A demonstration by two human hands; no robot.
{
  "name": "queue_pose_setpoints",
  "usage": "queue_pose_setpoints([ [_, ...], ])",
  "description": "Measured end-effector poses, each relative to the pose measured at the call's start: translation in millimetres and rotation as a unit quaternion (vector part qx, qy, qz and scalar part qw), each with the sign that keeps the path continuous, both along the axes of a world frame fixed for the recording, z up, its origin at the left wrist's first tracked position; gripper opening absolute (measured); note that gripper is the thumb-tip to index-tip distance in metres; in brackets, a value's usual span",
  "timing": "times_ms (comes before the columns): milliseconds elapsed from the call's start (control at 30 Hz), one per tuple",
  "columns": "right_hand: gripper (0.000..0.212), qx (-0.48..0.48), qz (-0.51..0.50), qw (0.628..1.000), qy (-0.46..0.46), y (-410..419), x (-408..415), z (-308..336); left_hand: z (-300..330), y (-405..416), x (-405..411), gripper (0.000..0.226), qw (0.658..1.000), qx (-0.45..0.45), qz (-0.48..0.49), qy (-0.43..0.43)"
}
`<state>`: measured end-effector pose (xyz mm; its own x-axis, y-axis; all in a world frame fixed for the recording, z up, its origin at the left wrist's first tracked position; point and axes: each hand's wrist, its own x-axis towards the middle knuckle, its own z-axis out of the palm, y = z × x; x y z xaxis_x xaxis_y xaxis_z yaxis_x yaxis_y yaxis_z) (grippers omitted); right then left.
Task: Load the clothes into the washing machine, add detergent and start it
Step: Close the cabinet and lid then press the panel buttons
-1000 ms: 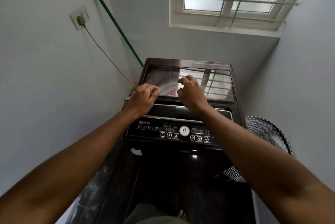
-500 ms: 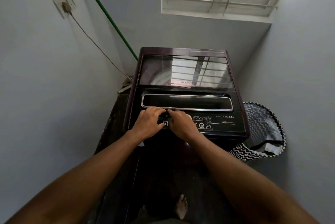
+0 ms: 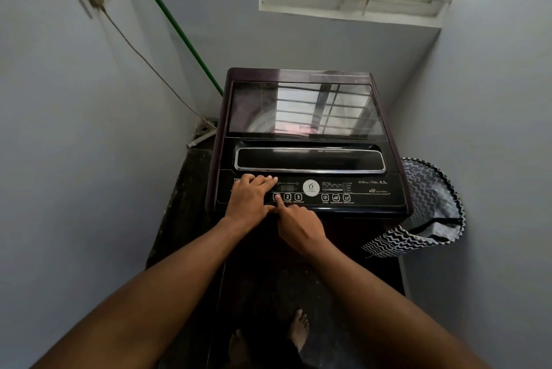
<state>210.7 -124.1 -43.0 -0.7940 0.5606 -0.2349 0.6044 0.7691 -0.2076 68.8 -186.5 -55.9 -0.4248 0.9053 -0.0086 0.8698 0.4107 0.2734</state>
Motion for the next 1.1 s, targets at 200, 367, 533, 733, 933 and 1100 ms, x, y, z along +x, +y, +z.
queue_pose_setpoints([
  [200,0.047,-0.025,-0.019,1.000,0.000,-3,-17,7,2,6,1,0.066,1.000,0.000,0.013,-0.008],
  [367,0.035,-0.026,-0.013,0.999,-0.013,-2,-21,18,4,5,6,0.064,1.000,-0.006,0.011,-0.001],
  [533,0.055,-0.040,-0.026,0.999,-0.025,-6,-11,19,8,6,8,0.071,1.000,-0.028,0.005,0.009],
  [733,0.065,-0.055,-0.019,0.997,-0.048,0,4,23,13,10,8,0.077,0.999,-0.042,0.003,0.029],
  [933,0.063,-0.072,-0.030,0.996,-0.046,5,7,27,9,9,13,0.077,0.999,-0.027,0.016,0.029],
  [1100,0.063,-0.083,-0.026,0.994,-0.068,8,5,29,7,11,18,0.076,1.000,-0.012,0.021,0.020],
])
